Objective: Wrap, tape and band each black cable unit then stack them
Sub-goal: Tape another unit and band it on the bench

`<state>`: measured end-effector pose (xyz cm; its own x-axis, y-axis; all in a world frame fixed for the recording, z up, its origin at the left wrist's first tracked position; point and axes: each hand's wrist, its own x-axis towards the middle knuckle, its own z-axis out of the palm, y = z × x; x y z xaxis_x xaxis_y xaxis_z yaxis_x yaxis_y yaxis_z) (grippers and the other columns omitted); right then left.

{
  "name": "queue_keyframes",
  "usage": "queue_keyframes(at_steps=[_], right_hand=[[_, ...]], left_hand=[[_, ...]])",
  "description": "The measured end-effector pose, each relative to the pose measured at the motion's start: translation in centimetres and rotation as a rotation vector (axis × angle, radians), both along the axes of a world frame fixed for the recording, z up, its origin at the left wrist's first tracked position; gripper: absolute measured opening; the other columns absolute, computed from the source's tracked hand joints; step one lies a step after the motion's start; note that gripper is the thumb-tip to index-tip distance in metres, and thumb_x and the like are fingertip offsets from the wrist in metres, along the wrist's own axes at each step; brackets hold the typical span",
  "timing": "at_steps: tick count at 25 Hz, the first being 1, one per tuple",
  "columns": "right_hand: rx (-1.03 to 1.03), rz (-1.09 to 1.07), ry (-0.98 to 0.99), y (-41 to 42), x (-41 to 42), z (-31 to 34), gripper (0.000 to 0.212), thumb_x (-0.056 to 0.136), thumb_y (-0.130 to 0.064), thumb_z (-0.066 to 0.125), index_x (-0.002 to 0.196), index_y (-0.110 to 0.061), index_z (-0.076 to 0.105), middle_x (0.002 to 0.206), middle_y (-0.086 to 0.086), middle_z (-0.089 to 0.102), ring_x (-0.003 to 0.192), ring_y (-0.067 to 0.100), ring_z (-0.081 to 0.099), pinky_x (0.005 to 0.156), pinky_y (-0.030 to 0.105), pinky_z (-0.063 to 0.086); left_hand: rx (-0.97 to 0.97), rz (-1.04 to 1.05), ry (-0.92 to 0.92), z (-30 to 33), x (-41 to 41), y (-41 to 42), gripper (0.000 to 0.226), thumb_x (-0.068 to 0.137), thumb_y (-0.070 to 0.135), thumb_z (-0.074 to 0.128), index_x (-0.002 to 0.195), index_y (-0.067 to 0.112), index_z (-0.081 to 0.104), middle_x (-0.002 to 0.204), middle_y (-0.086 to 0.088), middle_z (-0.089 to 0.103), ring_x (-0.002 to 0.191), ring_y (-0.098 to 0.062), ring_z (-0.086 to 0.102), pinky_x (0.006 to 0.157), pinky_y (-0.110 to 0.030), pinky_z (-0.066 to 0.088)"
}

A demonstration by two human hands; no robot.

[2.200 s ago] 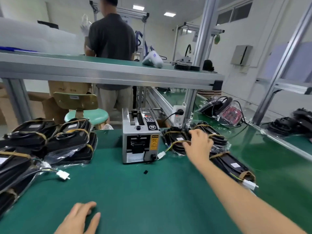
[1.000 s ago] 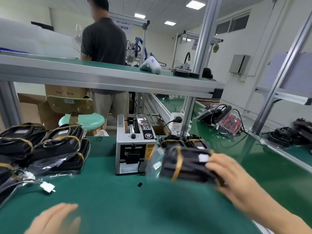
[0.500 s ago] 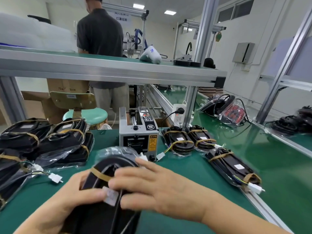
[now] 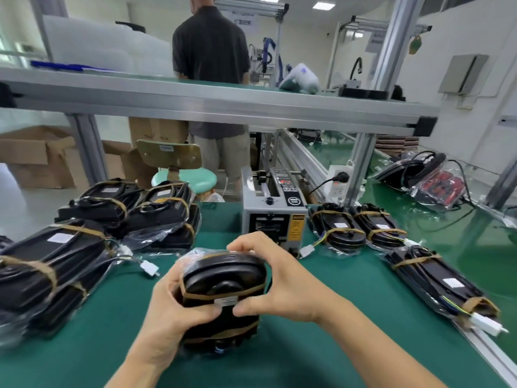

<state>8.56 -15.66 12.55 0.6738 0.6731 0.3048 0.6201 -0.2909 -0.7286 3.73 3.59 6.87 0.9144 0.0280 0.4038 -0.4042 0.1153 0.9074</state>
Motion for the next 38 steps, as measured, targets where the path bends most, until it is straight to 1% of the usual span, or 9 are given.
queue_keyframes(at_steps=[4, 7, 12, 17, 21, 24, 27, 31, 38], right_hand=[[-0.009, 0.012, 0.040, 0.7, 0.5, -0.4, 0.069, 0.058, -0.009, 0.089, 0.117, -0.024, 0.056, 0.113, -0.006, 0.053, 0.108, 0.007, 0.056, 0.093, 0.024, 0.045], [0.024, 0.043, 0.185, 0.5, 0.2, -0.7, 0.066, 0.060, -0.004, 0.088, 0.113, -0.023, 0.054, 0.104, -0.013, 0.063, 0.097, 0.001, 0.061, 0.082, 0.013, 0.044], [0.082, -0.010, 0.222, 0.3, -0.7, -1.7, 0.068, 0.062, -0.010, 0.087, 0.116, -0.026, 0.050, 0.107, -0.009, 0.063, 0.101, 0.006, 0.060, 0.090, 0.020, 0.046], [0.189, -0.031, 0.274, -0.3, -0.3, -2.4, 0.054, 0.074, -0.037, 0.073, 0.123, -0.041, 0.051, 0.128, -0.017, 0.055, 0.127, 0.004, 0.046, 0.106, 0.023, 0.037], [0.441, -0.589, 0.317, 0.0, 3.1, -3.7, 0.011, 0.089, -0.029, 0.061, 0.088, -0.023, 0.070, 0.084, -0.009, 0.066, 0.086, 0.011, 0.059, 0.074, 0.018, 0.045], [0.407, -0.897, 0.378, 0.3, 6.3, -4.5, 0.021, 0.089, -0.020, 0.058, 0.071, -0.017, 0.068, 0.060, -0.006, 0.054, 0.064, 0.015, 0.046, 0.062, 0.027, 0.039], [0.382, -1.016, 0.404, 1.3, 8.6, -4.8, 0.024, 0.089, -0.020, 0.059, 0.069, -0.008, 0.067, 0.057, -0.003, 0.052, 0.060, 0.016, 0.043, 0.061, 0.027, 0.036], [0.454, -1.127, 0.455, 2.6, 10.1, -5.1, 0.018, 0.085, -0.026, 0.069, 0.068, -0.024, 0.065, 0.077, -0.006, 0.065, 0.079, 0.016, 0.059, 0.073, 0.025, 0.039], [0.715, -1.234, 0.720, 3.9, 12.3, -4.7, 0.022, 0.070, -0.011, 0.079, 0.065, -0.009, 0.058, 0.059, 0.004, 0.051, 0.048, 0.019, 0.039, 0.049, 0.028, 0.035]], left_hand=[[0.145, 0.085, -0.017, 0.8, -1.4, 1.0, 0.085, 0.046, 0.014, 0.086, 0.125, 0.023, 0.055, 0.118, 0.005, 0.064, 0.113, -0.019, 0.060, 0.092, -0.025, 0.047], [0.437, 0.161, -0.157, 2.0, -1.9, 1.8, 0.097, 0.053, 0.023, 0.085, 0.139, 0.032, 0.041, 0.137, 0.011, 0.050, 0.129, -0.010, 0.046, 0.103, -0.022, 0.038], [0.265, 0.047, -0.072, 2.7, -2.3, 0.8, 0.072, 0.049, 0.004, 0.090, 0.113, 0.022, 0.064, 0.110, 0.001, 0.070, 0.099, -0.014, 0.067, 0.081, -0.012, 0.049], [0.312, 0.319, -0.148, 2.1, -2.8, 0.6, 0.062, 0.046, 0.012, 0.084, 0.100, 0.038, 0.068, 0.092, 0.012, 0.073, 0.080, 0.000, 0.068, 0.077, -0.005, 0.046], [0.307, 0.561, -0.132, 0.9, -3.0, 1.1, 0.076, 0.043, -0.008, 0.091, 0.097, 0.039, 0.066, 0.094, 0.017, 0.070, 0.082, 0.004, 0.064, 0.082, -0.001, 0.042], [0.333, 0.593, -0.136, 0.8, -2.8, 0.7, 0.073, 0.046, -0.009, 0.088, 0.098, 0.035, 0.064, 0.092, 0.017, 0.068, 0.081, 0.004, 0.063, 0.080, 0.001, 0.040], [0.388, 0.599, -0.134, 0.8, -2.5, 0.5, 0.069, 0.046, -0.006, 0.090, 0.100, 0.029, 0.064, 0.092, 0.013, 0.068, 0.084, 0.001, 0.062, 0.080, 0.000, 0.039], [0.399, 0.584, -0.158, 1.0, -2.6, 0.2, 0.055, 0.049, 0.015, 0.081, 0.101, 0.026, 0.065, 0.095, 0.011, 0.067, 0.087, -0.003, 0.062, 0.081, -0.004, 0.041], [0.416, 0.581, -0.189, 1.0, -2.8, -0.2, 0.053, 0.050, 0.017, 0.077, 0.100, 0.030, 0.063, 0.097, 0.015, 0.063, 0.088, -0.002, 0.061, 0.079, -0.002, 0.038]])
